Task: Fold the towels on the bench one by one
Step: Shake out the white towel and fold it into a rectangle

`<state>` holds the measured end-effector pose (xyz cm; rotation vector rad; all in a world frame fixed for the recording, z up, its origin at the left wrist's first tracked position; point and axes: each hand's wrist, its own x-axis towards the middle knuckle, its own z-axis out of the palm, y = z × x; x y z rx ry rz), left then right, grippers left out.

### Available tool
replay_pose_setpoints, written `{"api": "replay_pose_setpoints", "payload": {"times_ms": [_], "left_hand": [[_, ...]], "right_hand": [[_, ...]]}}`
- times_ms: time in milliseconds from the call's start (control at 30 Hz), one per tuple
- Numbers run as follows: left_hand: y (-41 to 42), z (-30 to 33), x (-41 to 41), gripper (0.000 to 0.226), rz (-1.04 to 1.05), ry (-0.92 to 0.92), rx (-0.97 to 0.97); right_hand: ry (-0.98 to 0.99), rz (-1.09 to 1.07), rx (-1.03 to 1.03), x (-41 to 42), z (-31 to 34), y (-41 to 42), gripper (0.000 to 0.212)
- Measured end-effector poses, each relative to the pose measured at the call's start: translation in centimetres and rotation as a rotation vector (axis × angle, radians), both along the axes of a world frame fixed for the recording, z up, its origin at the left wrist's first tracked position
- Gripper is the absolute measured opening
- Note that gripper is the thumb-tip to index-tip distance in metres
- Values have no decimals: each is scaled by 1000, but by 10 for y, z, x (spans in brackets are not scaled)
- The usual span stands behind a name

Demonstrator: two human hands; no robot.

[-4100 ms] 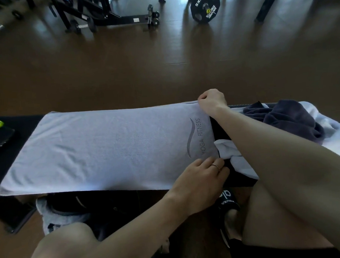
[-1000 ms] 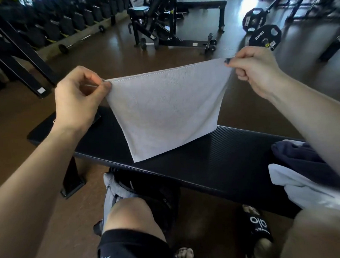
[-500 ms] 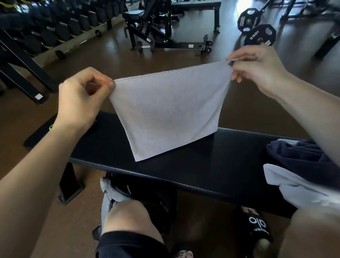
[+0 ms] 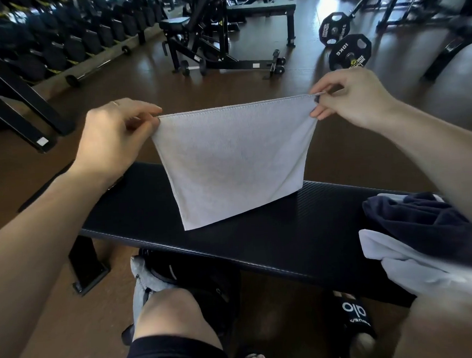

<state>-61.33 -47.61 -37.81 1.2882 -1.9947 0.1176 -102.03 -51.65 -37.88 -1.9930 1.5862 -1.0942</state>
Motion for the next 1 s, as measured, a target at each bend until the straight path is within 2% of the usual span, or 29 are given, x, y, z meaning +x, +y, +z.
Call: {"api": "replay_pose_setpoints", "payload": {"times_ms": [100, 300, 433, 533, 633, 733, 867, 933, 1000], "left_hand": [[-17, -2, -1, 16, 9, -118, -13], [-59, -7, -39, 19, 164, -188, 79], [-93, 6, -74, 24, 257, -48, 140], [-113, 23, -86, 26, 202, 95, 72], [-109, 17, -82, 24, 103, 76, -13], [-83, -29, -64, 15, -51, -39, 1], [-35, -112, -32, 15, -313, -327, 165], [-13, -144, -20, 12, -351, -467, 253], [3, -167, -11, 11, -366, -524, 274]], "right_hand": [[26, -20, 5, -4, 2, -5, 16], [112, -125, -50, -15, -2, -27, 18], [140, -222, -157, -27, 6, -39, 22], [80, -295, -278, -39, 22, -35, 22], [45, -293, -299, -44, 18, -4, 19], [258, -290, -190, -39, -28, 46, 17], [545, -68, 185, -18, -110, 105, 14], [732, 44, 373, -6, -134, 126, 13], [845, 118, 417, 4, -145, 141, 17]]}}
